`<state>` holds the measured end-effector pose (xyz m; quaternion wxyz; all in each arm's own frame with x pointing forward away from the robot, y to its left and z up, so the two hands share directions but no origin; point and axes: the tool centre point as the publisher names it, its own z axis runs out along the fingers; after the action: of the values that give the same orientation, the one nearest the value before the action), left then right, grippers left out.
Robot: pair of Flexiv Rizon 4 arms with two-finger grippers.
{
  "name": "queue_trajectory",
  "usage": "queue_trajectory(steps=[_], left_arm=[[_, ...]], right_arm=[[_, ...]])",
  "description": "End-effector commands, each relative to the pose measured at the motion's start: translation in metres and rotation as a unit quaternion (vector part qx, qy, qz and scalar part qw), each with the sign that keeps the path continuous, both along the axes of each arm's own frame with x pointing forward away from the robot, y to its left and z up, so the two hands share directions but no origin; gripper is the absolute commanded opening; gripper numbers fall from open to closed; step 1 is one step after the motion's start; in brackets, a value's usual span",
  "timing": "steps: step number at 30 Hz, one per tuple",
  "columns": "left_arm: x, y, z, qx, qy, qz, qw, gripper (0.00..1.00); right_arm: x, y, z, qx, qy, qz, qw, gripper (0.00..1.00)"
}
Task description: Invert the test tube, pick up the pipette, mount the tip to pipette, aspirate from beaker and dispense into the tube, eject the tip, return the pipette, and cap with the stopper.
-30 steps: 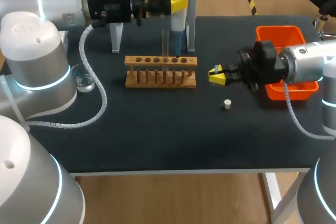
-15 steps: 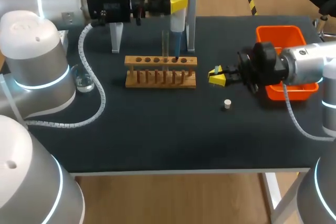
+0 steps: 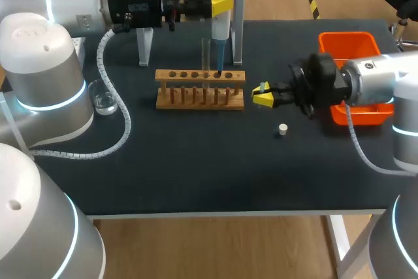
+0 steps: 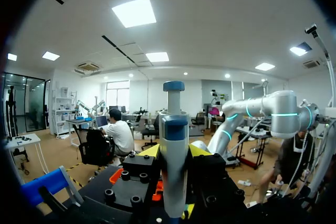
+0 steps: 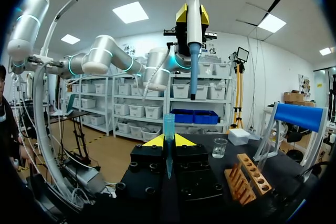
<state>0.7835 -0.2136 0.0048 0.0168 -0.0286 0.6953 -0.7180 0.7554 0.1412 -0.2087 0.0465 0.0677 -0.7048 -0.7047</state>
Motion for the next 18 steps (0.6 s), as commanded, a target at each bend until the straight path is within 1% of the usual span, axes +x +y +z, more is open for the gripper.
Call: queue_trajectory(steps=[1,11,18], left_arm=[[0.0,0.001,0.0,-0.001,0.0,-0.001,1.0,0.0],[0.0,0.001,0.0,-0.001,0.0,-0.001,1.0,0.0],[0.0,0.001,0.0,-0.001,0.0,-0.001,1.0,0.0]], right_arm=[[0.004,0.011,-0.002,-0.001,-0.001,0.002,1.0,0.0],[0.008,0.029,-0.005,0.0,0.001,0.002,1.0,0.0],[0.009,0.039,-0.008,0.0,0.014,0.003,1.0,0.0]])
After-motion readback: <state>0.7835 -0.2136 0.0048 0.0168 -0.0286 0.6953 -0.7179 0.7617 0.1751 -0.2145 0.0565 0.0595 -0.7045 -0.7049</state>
